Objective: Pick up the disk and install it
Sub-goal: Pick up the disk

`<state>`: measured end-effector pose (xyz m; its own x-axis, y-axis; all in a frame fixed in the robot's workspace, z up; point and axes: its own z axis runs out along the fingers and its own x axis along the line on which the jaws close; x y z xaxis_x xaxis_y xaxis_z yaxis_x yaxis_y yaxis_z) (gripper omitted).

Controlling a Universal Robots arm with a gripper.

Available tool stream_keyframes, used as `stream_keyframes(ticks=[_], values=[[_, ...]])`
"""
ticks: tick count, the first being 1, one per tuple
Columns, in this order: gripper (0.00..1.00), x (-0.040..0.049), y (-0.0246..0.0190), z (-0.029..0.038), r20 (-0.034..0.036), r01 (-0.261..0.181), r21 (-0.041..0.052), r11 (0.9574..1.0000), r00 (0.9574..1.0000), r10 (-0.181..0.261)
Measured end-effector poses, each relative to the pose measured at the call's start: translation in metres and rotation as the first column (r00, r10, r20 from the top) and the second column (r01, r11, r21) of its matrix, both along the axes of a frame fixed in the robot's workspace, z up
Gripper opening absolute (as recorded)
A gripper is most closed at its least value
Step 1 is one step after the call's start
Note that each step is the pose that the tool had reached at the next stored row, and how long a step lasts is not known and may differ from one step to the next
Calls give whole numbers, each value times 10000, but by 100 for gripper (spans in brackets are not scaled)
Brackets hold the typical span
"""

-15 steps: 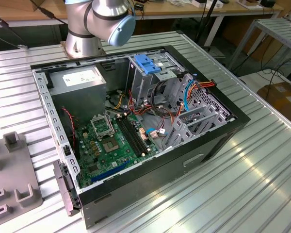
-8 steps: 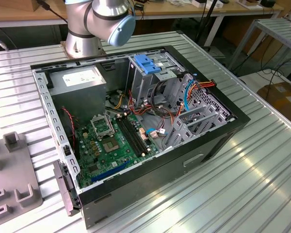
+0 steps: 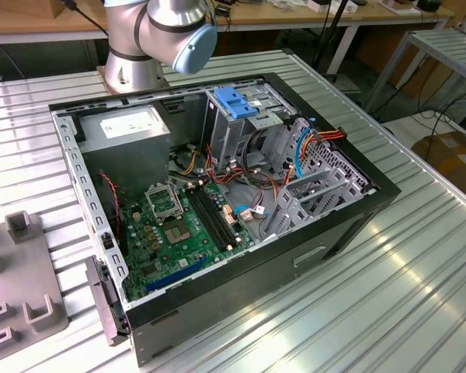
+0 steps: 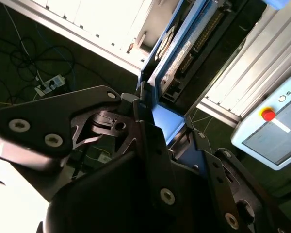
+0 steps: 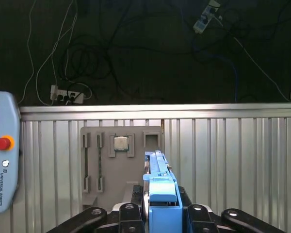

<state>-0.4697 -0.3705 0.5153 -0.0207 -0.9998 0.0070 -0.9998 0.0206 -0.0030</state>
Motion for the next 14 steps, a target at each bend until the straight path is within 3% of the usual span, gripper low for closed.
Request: stream_keyframes(ticks=[14], values=[[37, 428, 0, 0, 0, 0, -2, 10000, 10000, 0]])
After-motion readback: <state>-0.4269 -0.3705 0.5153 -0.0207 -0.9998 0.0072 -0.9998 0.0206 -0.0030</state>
